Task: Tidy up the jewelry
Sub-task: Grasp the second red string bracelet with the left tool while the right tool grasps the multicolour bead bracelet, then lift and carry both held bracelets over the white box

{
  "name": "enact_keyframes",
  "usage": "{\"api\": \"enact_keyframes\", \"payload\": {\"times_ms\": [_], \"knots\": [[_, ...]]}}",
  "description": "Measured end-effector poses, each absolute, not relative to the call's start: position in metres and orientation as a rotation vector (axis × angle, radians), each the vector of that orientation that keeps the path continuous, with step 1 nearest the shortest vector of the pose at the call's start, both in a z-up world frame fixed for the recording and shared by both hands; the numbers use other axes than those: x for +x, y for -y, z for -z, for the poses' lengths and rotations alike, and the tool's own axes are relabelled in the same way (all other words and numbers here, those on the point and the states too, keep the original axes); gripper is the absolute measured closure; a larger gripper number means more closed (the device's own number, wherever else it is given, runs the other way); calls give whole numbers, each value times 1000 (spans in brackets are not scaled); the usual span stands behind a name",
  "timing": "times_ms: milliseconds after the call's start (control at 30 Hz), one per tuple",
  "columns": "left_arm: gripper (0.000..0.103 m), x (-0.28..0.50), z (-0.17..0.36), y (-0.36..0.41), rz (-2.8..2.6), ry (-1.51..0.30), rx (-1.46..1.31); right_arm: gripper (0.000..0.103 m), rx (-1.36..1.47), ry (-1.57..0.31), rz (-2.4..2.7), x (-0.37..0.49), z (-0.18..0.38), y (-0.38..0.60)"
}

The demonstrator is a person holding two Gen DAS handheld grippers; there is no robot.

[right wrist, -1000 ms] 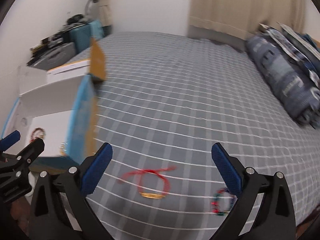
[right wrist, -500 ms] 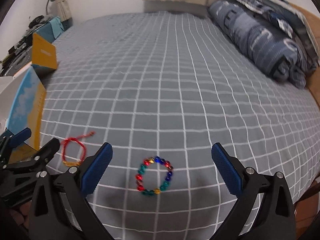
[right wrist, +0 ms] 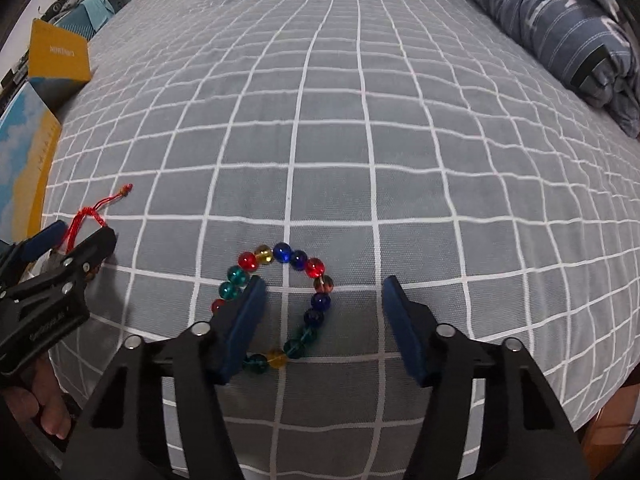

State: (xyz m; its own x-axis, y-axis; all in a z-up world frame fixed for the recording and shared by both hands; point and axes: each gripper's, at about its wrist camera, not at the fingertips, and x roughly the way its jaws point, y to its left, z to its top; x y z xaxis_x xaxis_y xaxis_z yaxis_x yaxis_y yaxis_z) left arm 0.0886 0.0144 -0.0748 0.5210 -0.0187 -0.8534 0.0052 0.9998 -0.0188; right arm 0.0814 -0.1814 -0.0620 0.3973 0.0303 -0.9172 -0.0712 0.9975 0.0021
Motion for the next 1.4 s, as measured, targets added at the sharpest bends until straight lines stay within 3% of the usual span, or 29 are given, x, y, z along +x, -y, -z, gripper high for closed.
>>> {"api": "enact_keyframes", "payload": {"times_ms": [33,100,133,267,367,1400], "knots": [[35,88,74,-14,15,-1023,-14,56,-44,-1160,-68,80,62,181],[49,85,73,-12,27,-1030,-12,75,-42,-1165,-72,78,62,182],[57,85,72,-12,30,-1034,-14,78,-39,-1167,-74,77,62,182],[69,82,70,-10,44,-1038,-15,90,-29,-1169,-74,77,60,185],[79,79,68,-10,42,-1032,-4,92,-20,-1161,-78,73,56,185],[82,46,5,-3,60,-938,-18,94,41,-996,-154,57,-16,180]]}}
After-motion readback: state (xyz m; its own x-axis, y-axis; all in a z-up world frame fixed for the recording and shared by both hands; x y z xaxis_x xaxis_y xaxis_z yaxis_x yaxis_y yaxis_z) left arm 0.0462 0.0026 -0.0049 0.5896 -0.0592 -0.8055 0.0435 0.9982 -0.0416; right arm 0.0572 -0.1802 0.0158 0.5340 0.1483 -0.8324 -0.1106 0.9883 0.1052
